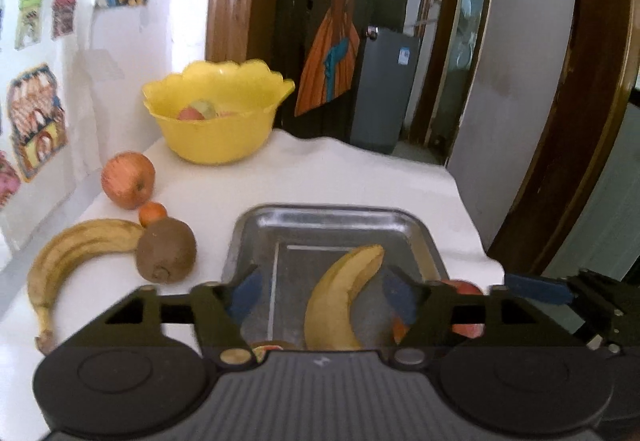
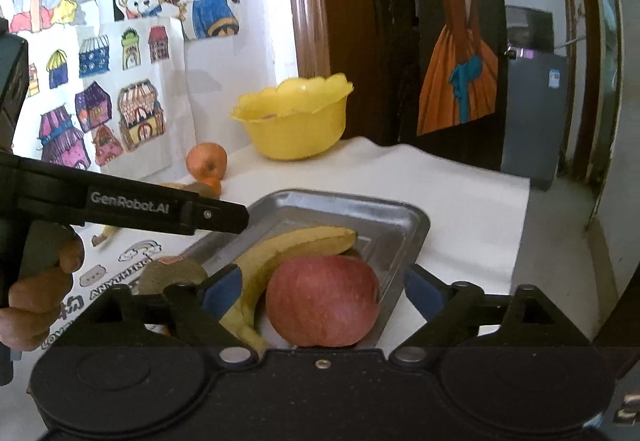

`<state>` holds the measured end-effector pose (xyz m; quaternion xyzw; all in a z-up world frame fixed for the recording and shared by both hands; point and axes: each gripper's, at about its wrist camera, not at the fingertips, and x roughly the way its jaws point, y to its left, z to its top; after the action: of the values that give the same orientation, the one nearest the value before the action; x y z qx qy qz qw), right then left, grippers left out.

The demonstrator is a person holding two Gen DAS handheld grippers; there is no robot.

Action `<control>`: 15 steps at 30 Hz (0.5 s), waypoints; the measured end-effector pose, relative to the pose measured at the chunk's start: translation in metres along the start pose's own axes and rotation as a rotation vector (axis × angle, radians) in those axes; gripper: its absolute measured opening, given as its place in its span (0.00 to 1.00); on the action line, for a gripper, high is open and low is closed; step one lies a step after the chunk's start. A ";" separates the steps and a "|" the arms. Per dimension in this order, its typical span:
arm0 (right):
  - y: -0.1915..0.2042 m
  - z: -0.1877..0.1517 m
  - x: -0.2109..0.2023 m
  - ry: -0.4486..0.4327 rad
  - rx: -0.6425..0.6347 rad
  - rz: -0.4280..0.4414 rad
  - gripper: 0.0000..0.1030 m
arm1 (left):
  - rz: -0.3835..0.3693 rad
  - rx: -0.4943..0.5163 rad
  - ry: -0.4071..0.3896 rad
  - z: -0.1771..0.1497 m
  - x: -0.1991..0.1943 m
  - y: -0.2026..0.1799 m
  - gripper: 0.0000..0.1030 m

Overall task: Organize fruits
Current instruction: 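Open both tools to set the banana and apple on the tray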

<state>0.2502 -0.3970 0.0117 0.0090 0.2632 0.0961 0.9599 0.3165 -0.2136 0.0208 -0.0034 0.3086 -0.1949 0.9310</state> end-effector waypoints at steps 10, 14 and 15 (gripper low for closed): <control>0.034 -0.001 -0.076 -0.150 -0.010 -0.091 0.99 | 0.049 0.004 -0.164 -0.006 -0.075 0.016 0.99; 0.052 -0.009 -0.106 -0.168 -0.003 -0.140 0.99 | 0.063 0.017 -0.197 -0.015 -0.103 0.025 0.99; 0.056 -0.011 -0.112 -0.167 -0.004 -0.150 0.99 | 0.068 0.018 -0.206 -0.019 -0.112 0.028 0.99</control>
<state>0.1402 -0.3635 0.0620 -0.0048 0.1821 0.0236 0.9830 0.2334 -0.1450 0.0663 -0.0047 0.2095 -0.1644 0.9639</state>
